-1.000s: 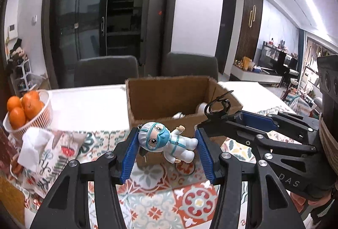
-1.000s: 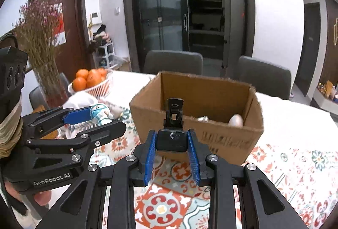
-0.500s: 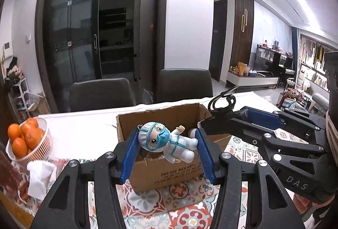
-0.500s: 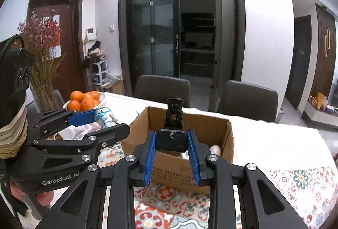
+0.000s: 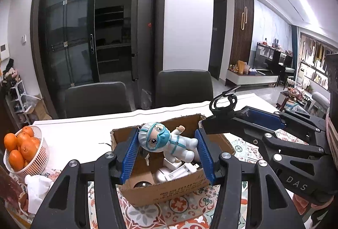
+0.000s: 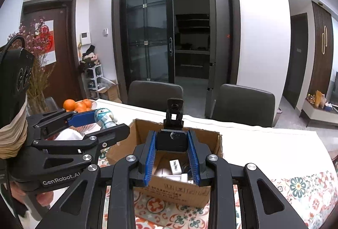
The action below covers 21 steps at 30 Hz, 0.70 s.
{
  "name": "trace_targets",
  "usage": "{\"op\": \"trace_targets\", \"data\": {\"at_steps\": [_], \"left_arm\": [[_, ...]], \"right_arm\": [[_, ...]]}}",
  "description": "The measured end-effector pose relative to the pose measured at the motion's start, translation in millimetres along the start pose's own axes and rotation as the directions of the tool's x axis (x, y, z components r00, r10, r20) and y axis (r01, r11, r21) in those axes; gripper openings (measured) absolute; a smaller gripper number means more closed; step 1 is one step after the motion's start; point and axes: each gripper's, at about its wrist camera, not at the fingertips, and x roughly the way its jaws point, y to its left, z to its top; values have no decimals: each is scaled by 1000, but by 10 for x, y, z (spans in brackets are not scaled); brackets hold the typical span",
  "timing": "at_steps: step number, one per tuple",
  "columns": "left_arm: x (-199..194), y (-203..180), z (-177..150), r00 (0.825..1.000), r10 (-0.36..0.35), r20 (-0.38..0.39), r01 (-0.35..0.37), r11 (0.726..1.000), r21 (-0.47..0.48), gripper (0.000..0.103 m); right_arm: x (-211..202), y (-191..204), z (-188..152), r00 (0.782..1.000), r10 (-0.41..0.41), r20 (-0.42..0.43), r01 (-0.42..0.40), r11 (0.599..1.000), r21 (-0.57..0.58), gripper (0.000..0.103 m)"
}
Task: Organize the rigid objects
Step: 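Lift and carry the astronaut figure and black key fob over the box with both grippers, then open both grippers to drop the astronaut figure and key fob into the box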
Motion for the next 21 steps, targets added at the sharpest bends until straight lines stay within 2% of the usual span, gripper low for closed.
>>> {"op": "trace_targets", "data": {"at_steps": [21], "left_arm": [[611, 123, -6, 995, 6, -103, -10, 999, -41, 53]], "right_arm": [[672, -189, 50, 996, 5, -88, -3, 1000, 16, 30]]}}
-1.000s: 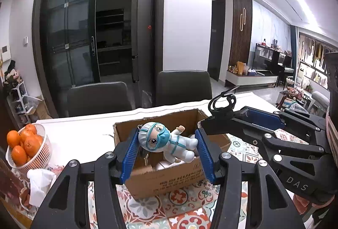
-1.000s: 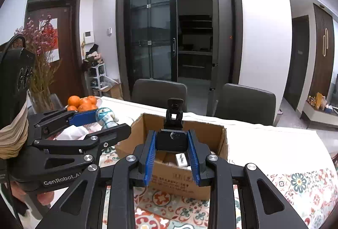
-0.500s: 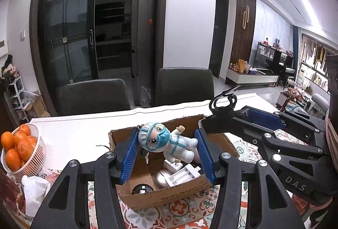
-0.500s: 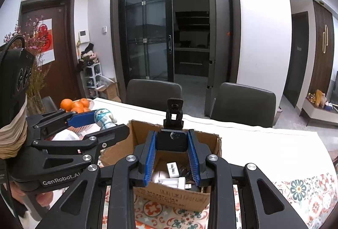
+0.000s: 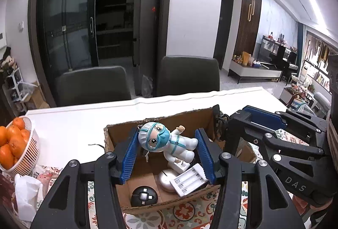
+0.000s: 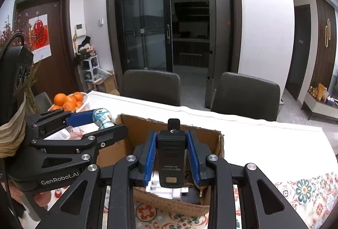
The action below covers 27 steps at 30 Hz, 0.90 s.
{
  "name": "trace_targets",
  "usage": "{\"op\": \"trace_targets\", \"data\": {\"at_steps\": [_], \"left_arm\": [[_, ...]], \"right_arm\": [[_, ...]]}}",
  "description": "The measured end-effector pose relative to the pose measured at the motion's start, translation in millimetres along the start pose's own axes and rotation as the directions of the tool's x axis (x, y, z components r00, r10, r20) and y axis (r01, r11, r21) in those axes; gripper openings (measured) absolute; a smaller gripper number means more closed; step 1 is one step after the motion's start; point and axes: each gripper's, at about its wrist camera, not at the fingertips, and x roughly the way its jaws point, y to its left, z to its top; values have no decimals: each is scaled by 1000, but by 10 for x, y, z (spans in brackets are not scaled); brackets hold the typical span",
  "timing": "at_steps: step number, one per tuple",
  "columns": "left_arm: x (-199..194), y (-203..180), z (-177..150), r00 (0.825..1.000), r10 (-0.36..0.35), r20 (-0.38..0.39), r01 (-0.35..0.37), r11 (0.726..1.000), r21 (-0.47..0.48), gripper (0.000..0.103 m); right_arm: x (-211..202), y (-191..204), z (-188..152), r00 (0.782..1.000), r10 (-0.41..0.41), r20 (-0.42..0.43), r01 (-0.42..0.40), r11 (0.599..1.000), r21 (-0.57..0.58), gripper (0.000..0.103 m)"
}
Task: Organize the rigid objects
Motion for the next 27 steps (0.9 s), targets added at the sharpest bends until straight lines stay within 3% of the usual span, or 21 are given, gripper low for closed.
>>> {"op": "trace_targets", "data": {"at_steps": [9, 10, 11, 13, 27], "left_arm": [[231, 53, -43, 996, 12, -85, -14, 1000, -24, 54], [239, 56, -50, 996, 15, -91, -18, 999, -28, 59], [237, 62, -59, 996, 19, -92, -22, 999, -30, 66], [209, 61, -72, 996, 36, -85, -38, 999, -31, 69], [-111, 73, -174, 994, 87, -64, -91, 994, -55, 71]], "right_arm": [[289, -114, -58, 998, 5, -62, -4, 1000, 24, 30], [317, -131, -66, 997, 8, -76, -5, 999, 35, 30], [332, -150, -71, 997, 7, -83, -3, 999, 49, 33], [333, -188, -81, 996, -12, -88, 18, 997, 70, 37], [68, -100, -161, 994, -69, -80, 75, 994, 76, 38]]}}
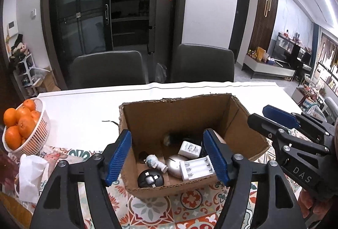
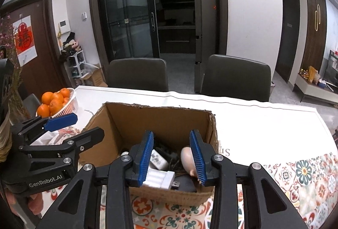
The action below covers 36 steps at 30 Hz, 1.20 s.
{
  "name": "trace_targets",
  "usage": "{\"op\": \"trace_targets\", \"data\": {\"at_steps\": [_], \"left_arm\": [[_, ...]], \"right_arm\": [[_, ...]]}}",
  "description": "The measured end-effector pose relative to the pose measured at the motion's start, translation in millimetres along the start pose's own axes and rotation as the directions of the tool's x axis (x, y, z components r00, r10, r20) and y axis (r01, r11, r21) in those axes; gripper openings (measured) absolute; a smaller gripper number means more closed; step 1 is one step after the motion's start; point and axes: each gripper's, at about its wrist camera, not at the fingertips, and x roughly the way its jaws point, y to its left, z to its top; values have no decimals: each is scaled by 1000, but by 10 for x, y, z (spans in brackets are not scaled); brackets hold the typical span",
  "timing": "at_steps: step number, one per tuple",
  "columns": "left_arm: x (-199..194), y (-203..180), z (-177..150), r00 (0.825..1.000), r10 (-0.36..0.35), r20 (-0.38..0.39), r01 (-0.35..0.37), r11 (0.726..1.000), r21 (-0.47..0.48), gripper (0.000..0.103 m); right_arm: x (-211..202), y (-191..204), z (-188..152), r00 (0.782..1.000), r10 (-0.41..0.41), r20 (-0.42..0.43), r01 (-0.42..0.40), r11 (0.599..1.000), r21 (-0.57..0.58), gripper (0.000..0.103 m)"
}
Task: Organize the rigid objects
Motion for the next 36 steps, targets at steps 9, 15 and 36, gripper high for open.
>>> {"op": "trace_targets", "data": {"at_steps": [9, 15, 36], "left_arm": [[-513, -57, -148, 998, 11, 67, -12, 1000, 16, 80], [-955, -109, -321, 988, 42, 147, -44, 999, 14, 86], [-1691, -221, -1314, 962, 172, 214, -170, 985, -30, 103]], "right_arm": [[-447, 140, -129, 999, -19, 36, 19, 1000, -4, 38], [-819, 207, -250, 997, -43, 66, 43, 999, 3, 46], [-1765, 461, -1074, 967, -195, 164, 192, 981, 33, 87]]}}
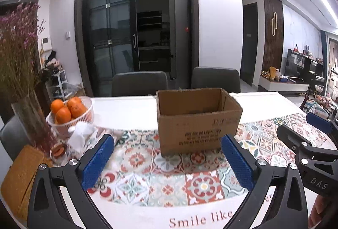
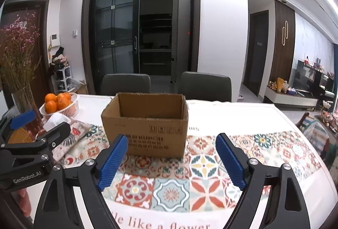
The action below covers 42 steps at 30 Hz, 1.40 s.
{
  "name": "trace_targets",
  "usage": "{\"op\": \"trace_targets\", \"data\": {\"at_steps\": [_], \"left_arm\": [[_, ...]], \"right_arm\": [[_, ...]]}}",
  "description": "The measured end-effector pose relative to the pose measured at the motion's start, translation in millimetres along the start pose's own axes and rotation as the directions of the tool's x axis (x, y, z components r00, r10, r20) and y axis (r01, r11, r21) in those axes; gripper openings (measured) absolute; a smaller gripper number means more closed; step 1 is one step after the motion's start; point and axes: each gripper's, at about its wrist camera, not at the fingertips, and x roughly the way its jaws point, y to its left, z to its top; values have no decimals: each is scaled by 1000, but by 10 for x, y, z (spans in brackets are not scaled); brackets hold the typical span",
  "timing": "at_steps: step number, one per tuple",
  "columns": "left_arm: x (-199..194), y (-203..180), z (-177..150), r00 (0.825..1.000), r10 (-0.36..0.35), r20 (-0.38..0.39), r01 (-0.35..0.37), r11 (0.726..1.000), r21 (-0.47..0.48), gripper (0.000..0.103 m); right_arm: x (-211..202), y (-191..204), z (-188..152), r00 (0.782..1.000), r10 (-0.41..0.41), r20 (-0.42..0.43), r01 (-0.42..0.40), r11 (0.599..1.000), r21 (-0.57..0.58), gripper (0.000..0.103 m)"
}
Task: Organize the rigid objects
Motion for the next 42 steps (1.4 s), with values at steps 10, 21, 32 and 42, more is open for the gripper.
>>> {"op": "trace_targets", "data": {"at_steps": [10, 21, 32, 42], "left_arm": [[-192, -16, -326, 999, 4, -48, -4, 1000, -6, 103], [-264, -29, -531, 997, 36, -65, -33, 998, 49, 103], [-313, 29, -530, 998, 34, -51, -33, 999, 30, 103], [-382, 34, -508, 999, 30, -34, -29, 999, 22, 103]], "right_arm": [[-141, 61, -348, 998, 35, -60, -33, 998, 45, 90], [-116, 53, -636, 990, 48, -135, -37, 996, 81, 91], [-256, 124, -604, 996, 2, -87, 0, 999, 32, 91], [-330, 141, -569, 998, 9, -66, -7, 1000, 26, 91]]}}
